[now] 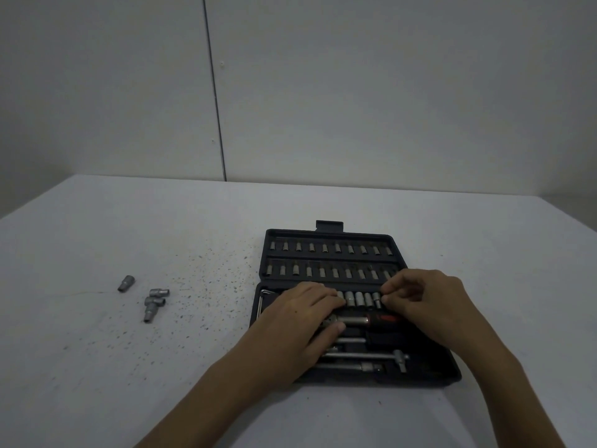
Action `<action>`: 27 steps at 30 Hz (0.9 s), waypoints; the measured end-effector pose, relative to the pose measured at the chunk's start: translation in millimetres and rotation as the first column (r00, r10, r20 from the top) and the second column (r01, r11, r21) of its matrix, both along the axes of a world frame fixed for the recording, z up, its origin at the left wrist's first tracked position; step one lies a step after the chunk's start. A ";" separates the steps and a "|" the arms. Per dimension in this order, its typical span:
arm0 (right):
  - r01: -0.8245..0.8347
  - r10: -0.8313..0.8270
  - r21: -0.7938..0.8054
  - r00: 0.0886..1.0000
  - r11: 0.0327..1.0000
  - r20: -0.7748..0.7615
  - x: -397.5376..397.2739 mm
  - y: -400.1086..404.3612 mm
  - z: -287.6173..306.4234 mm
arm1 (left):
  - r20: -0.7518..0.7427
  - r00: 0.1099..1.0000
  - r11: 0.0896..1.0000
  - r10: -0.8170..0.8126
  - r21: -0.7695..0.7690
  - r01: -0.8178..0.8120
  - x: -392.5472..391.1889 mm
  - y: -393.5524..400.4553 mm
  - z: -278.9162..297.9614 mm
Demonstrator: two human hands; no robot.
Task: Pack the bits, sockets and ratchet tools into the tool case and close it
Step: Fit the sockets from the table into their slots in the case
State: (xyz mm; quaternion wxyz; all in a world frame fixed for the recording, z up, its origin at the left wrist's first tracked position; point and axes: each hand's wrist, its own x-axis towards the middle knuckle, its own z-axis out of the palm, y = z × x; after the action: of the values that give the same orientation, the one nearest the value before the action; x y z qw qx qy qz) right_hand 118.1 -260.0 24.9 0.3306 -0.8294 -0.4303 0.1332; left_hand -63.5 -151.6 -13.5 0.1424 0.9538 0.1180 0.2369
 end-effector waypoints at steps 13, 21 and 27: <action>-0.051 0.050 0.021 0.997 0.998 0.055 -5.0 2.3 -1.3 | -0.005 1.000 1.000 0.008 0.002 -0.008 -0.6 -0.2 0.6; -0.056 0.055 0.005 0.995 0.998 0.084 -5.8 2.3 -0.3 | -0.003 1.000 1.000 0.002 0.014 -0.002 0.2 1.0 0.5; -0.077 0.072 0.066 0.995 0.995 0.076 -12.1 3.9 2.3 | 0.005 1.000 0.999 -0.007 -0.039 0.007 -2.0 3.2 2.8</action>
State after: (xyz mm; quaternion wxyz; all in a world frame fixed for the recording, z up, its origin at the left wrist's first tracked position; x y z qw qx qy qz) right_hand 106.0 -256.2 27.2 0.3377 -0.8053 -0.4769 0.1002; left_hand -65.6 -148.3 -10.7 0.1621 0.9506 0.1191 0.2363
